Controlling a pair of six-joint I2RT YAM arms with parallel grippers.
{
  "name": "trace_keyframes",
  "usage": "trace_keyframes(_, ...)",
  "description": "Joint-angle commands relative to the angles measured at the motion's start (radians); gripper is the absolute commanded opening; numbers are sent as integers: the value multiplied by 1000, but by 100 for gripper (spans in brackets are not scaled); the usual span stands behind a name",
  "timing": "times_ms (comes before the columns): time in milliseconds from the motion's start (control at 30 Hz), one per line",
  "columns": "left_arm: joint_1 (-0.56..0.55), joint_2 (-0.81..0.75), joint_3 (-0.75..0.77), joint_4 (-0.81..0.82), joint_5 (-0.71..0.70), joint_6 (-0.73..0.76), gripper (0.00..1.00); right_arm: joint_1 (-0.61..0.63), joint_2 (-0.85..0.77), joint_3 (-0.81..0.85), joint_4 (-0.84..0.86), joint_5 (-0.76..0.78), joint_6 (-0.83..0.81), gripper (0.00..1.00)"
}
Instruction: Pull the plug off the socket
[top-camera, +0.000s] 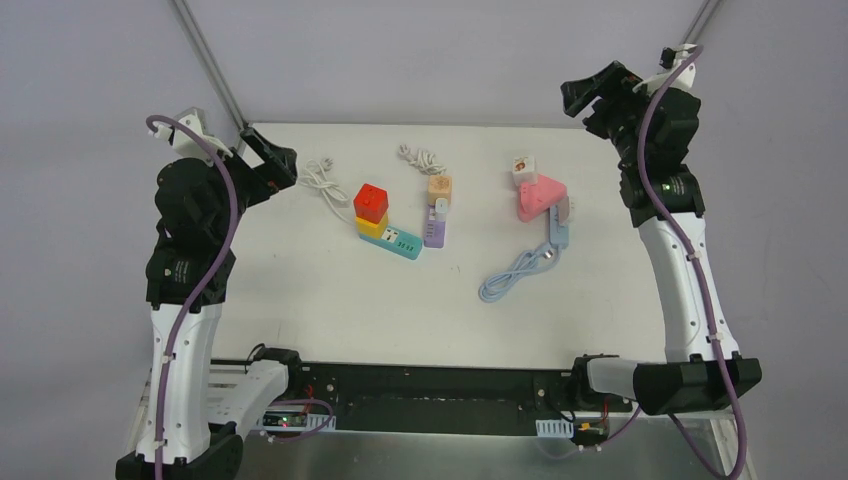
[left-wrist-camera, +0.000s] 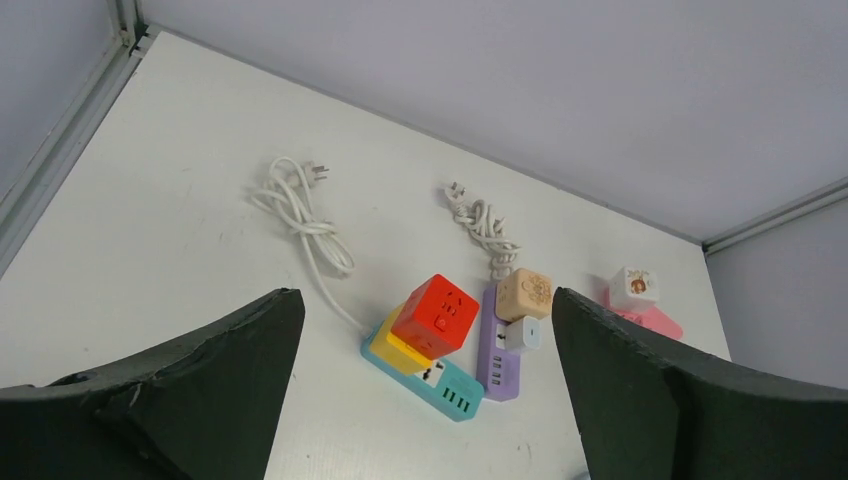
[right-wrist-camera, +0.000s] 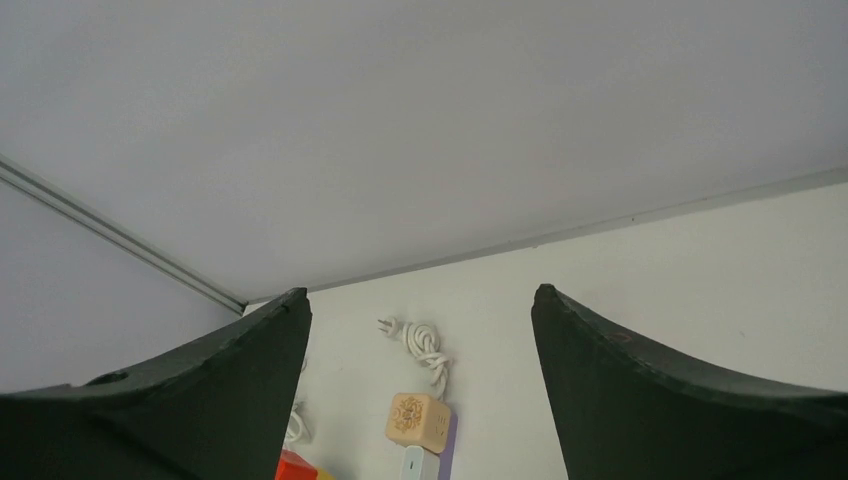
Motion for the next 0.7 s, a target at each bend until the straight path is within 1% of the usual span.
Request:
trace_keyframes(0,11,-66,-60,40,-39,-29,99,-4,54,85,-89,6,101,89)
trace_keyframes(33,10,-73,-79,41,-38,-22,99,-4,66,96,-110,-16,110,93)
trace_keyframes(67,11,-79,-100,43,-35,-16,99,-3,79,108,-133,-56,116,94)
trace_keyframes(167,11,-94,-176,38,-38,-23,99,8,115,119,-161,-202,123,95)
trace_keyframes(267,11,-110,-222,-22,-82,-59,99,83,134,103,-179,-226,125,97)
trace_keyframes(367,11,-125,-253,-66,-80,-36,99,194,157,68,-210,-145,121,98)
trace_keyframes(467,12,-159,-327,-72,-22,7,99,321,159,-31,-202,15,123,97)
trace_keyframes(500,12,-173,-350,-71,-17,3,99,360,165,-60,-199,83,129,97)
trace_keyframes(567,11,-206,-401,-72,-21,-33,99,433,191,-91,-206,161,146,96)
trace_keyframes(667,11,-274,-482,-55,-6,-84,99,549,275,-67,-281,251,183,91)
